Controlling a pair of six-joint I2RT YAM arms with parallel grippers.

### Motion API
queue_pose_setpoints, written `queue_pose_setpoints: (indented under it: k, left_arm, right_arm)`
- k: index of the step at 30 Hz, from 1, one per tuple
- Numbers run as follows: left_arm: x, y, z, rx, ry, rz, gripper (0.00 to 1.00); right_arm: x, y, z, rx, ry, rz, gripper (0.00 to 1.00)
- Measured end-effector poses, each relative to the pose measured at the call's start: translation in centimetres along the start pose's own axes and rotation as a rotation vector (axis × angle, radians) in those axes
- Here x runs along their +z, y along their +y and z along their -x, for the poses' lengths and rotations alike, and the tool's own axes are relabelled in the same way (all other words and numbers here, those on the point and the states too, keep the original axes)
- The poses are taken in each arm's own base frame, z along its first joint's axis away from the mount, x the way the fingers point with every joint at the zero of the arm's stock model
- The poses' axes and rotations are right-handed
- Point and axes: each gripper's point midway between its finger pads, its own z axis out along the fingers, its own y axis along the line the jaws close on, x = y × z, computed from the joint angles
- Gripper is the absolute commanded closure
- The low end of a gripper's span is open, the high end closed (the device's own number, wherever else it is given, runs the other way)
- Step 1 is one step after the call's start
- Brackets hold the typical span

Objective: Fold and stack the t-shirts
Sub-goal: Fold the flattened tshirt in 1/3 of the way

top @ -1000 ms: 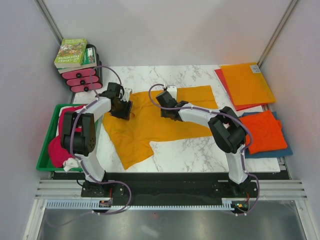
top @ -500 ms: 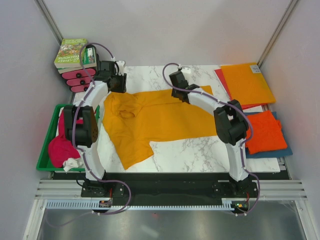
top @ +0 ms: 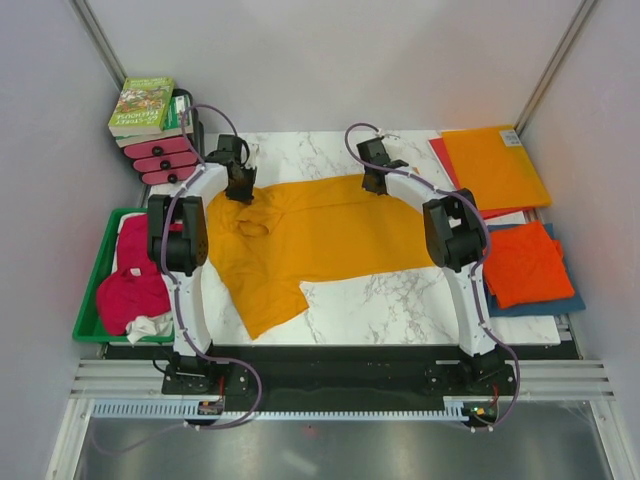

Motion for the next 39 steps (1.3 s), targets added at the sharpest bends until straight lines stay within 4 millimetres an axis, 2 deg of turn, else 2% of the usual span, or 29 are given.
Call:
queue_pose_setpoints:
  k: [4,13,15,18,19,21,22,25,27,29,31,33,36,39]
  left_arm:
    - [1.5,0.6,0.2,0.007,0.032,0.021,0.98]
    - [4.1,1.1,5.1,0.043,-0.017,0.040,0.96]
    - [4.5,0.9,5.9,0.055,-0.025,0.039,0.92]
    - [4.7,0.7,6.6,0.072,-0.033,0.047,0.77]
    - [4.7,0.6,6.6,0.074,-0.032,0.047,0.68]
    - [4.7,0.5,6.7,0.074,-0.036,0.044,0.60]
    - [4.7,0.5,6.5,0.071,-0.039,0.043,0.54]
    - [3.5,0.3,5.8,0.061,-0.043,0.034,0.51]
    - [2.3,0.1,6.2,0.054,-0.057,0.027,0.51]
    - [0.7,0.0,7.5,0.048,-0.103,0.023,0.53]
    - [-0.9,0.0,9.0,0.048,-0.152,0.025,0.58]
    - [-2.4,0.0,10.2,0.049,-0.196,0.028,0.60]
    - [-2.7,0.0,10.6,0.051,-0.210,0.030,0.64]
    - [-1.7,0.0,9.3,0.048,-0.174,0.030,0.66]
  right_arm:
    - [0.7,0.2,0.6,0.026,-0.004,0.003,1.00]
    - [2.2,-2.5,2.1,0.163,0.003,-0.014,1.00]
    - [2.4,-2.9,2.4,0.179,-0.002,-0.016,1.00]
    - [2.5,-3.0,2.5,0.182,-0.006,-0.016,0.98]
    - [2.5,-3.0,2.6,0.178,-0.007,-0.015,0.91]
    - [2.4,-2.9,2.6,0.167,-0.014,-0.006,0.79]
    - [2.2,-2.8,2.6,0.163,-0.019,0.003,0.66]
    - [1.2,-1.9,2.1,0.124,-0.014,0.035,0.46]
    - [0.1,-0.3,2.0,0.089,-0.014,0.074,0.43]
    - [-1.4,2.2,1.8,0.052,-0.013,0.137,0.42]
    - [-3.4,5.8,1.8,0.016,-0.018,0.225,0.44]
    - [-6.0,10.2,1.0,-0.030,-0.022,0.336,0.46]
    - [-9.2,14.9,-1.4,-0.109,-0.007,0.450,0.47]
    - [-12.0,18.2,-4.6,-0.196,0.022,0.536,0.47]
